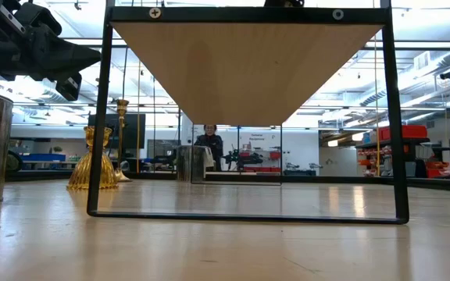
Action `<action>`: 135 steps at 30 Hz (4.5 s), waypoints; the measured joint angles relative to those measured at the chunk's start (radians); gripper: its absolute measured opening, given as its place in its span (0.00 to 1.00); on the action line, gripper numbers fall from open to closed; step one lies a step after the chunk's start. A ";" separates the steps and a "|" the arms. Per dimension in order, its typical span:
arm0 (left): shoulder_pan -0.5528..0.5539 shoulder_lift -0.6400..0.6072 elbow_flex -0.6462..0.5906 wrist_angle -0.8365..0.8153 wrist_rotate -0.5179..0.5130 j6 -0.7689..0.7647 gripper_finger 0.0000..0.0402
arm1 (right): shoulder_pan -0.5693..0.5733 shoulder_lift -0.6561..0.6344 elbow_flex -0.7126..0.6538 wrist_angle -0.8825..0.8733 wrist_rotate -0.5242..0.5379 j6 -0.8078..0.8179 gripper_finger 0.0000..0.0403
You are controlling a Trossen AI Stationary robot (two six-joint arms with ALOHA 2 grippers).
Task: Pick & Place candle stick holders
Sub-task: Put the bottom candle holder on the shelf
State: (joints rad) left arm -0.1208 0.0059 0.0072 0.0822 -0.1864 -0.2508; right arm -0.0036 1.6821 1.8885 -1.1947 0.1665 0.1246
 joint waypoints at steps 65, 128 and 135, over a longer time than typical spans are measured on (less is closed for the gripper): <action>0.000 0.000 0.000 0.000 0.000 0.000 0.02 | -0.016 -0.259 -0.054 -0.026 0.192 -0.041 0.53; 0.000 0.000 0.000 0.000 0.000 0.000 0.02 | -0.049 -0.538 -1.067 0.692 -0.104 -0.005 0.00; 0.000 0.000 0.000 0.000 0.000 0.000 0.02 | -0.049 -0.537 -1.068 0.738 -0.104 -0.014 0.00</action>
State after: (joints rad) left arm -0.1211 0.0063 0.0074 0.0826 -0.1864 -0.2508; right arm -0.0525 1.1449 0.8207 -0.4563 0.0624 0.1109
